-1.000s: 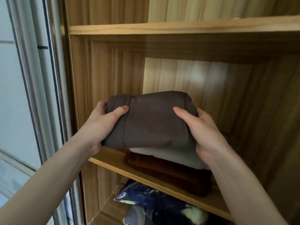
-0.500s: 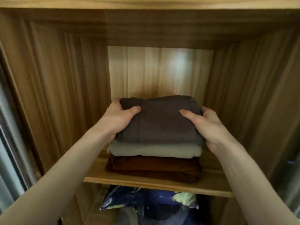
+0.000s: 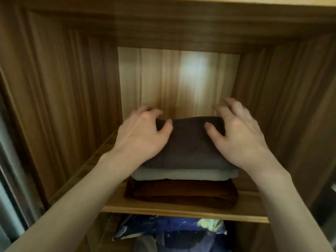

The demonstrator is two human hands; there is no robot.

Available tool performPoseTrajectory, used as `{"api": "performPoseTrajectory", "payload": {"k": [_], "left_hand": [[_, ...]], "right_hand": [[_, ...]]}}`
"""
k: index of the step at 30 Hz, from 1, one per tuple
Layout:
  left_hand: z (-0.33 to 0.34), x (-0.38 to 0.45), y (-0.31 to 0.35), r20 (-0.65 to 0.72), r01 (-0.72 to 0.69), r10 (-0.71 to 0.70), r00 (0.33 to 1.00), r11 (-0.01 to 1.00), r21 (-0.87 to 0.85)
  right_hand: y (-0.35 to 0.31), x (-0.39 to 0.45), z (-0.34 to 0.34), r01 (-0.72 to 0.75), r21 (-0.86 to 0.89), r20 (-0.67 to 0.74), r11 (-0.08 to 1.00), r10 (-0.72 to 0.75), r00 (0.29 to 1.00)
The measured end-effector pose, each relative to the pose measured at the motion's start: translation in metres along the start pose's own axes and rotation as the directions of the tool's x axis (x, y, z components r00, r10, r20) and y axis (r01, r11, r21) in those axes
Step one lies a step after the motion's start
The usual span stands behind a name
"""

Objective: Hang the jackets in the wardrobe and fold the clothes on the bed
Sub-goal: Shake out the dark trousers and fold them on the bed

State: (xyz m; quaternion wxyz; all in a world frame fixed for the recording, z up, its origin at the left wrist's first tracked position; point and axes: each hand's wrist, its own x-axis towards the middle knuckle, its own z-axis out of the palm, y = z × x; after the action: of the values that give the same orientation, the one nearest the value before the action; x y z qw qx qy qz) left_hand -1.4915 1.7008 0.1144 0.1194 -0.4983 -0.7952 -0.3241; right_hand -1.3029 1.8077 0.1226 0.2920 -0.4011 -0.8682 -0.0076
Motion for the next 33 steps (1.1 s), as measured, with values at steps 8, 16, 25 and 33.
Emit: {"api": "performPoseTrajectory", "payload": {"k": [8,16,25,33], "left_hand": [[0.039,-0.012,-0.006,0.115,-0.015,0.014,0.993,1.000,0.006],[0.033,-0.028,-0.007,-0.062,-0.018,0.012,0.998,0.996,-0.087],[-0.023,-0.150,-0.016,-0.416,0.311,-0.164,0.894,0.896,0.316],[-0.068,-0.342,-0.031,-0.614,0.737,-0.422,0.667,0.498,0.457]], "right_hand": [[0.000,0.010,0.032,-0.061,0.016,0.323,0.998,0.053,0.945],[0.001,0.001,0.038,0.101,-0.058,0.043,0.993,-0.099,0.994],[-0.069,-0.052,0.053,0.588,0.317,-0.257,0.744,-0.530,0.808],[-0.157,-0.161,0.097,0.710,0.619,-0.259,0.337,-0.766,0.588]]}}
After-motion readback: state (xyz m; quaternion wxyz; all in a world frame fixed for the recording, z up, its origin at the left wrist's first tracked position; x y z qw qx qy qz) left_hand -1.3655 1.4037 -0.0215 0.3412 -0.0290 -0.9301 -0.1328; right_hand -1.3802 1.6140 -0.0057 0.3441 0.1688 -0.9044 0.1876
